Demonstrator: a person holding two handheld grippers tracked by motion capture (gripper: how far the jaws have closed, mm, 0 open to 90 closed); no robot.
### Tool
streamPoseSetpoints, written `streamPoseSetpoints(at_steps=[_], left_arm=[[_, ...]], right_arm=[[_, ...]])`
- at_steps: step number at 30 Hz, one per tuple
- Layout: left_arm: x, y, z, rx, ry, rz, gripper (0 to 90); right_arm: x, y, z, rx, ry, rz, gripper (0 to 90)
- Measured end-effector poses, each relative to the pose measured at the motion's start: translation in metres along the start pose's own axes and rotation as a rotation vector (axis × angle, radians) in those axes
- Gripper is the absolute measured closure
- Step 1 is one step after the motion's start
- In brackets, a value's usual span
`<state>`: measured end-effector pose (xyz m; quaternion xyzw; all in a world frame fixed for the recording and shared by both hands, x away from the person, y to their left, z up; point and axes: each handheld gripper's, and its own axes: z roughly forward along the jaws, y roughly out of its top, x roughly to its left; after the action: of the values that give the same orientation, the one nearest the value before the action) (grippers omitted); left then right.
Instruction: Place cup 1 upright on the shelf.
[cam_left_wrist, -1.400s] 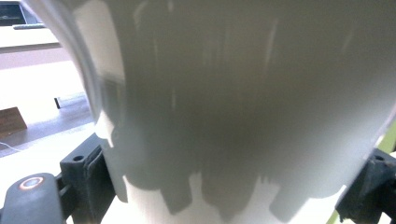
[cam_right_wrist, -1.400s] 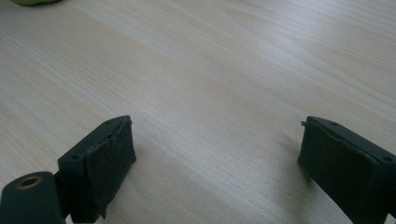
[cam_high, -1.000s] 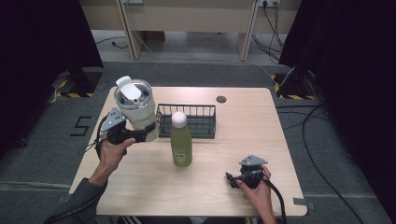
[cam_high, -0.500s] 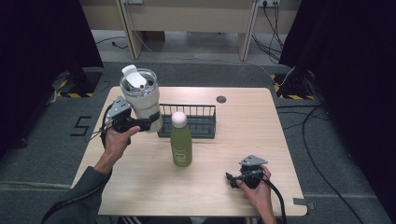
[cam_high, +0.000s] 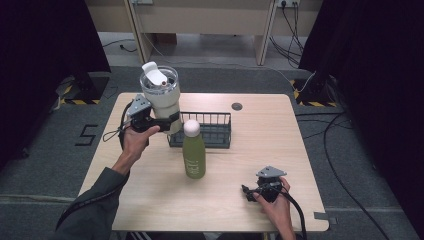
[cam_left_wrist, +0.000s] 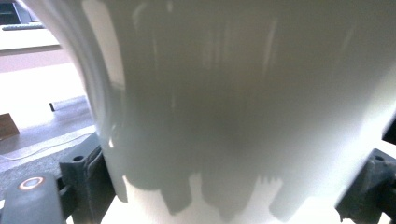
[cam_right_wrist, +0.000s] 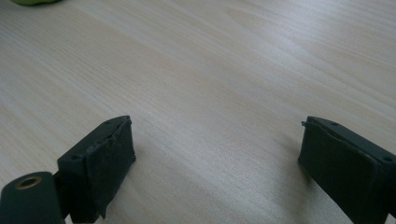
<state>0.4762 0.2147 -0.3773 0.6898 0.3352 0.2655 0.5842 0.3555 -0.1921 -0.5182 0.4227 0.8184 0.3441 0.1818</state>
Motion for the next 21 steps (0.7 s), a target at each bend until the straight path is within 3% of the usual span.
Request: streamPoseSetpoints(at_steps=[4, 8, 12, 21], left_arm=[[-0.001, 0.002, 0.01, -0.003, -0.007, -0.009, 11.1], [-0.002, 0.001, 0.021, 0.001, -0.006, 0.011, 11.1], [-0.002, -0.001, 0.029, -0.002, -0.007, -0.003, 11.1], [0.003, -0.007, 0.039, -0.003, 0.012, -0.005, 11.1]], right_arm=[[0.0, 0.0, 0.0, 0.001, 0.0, 0.0, 10.5], [0.0, 0.0, 0.0, 0.001, 0.0, 0.0, 10.5], [0.0, 0.0, 0.0, 0.001, 0.0, 0.0, 10.5], [0.0, 0.0, 0.0, 0.001, 0.0, -0.001, 10.5]])
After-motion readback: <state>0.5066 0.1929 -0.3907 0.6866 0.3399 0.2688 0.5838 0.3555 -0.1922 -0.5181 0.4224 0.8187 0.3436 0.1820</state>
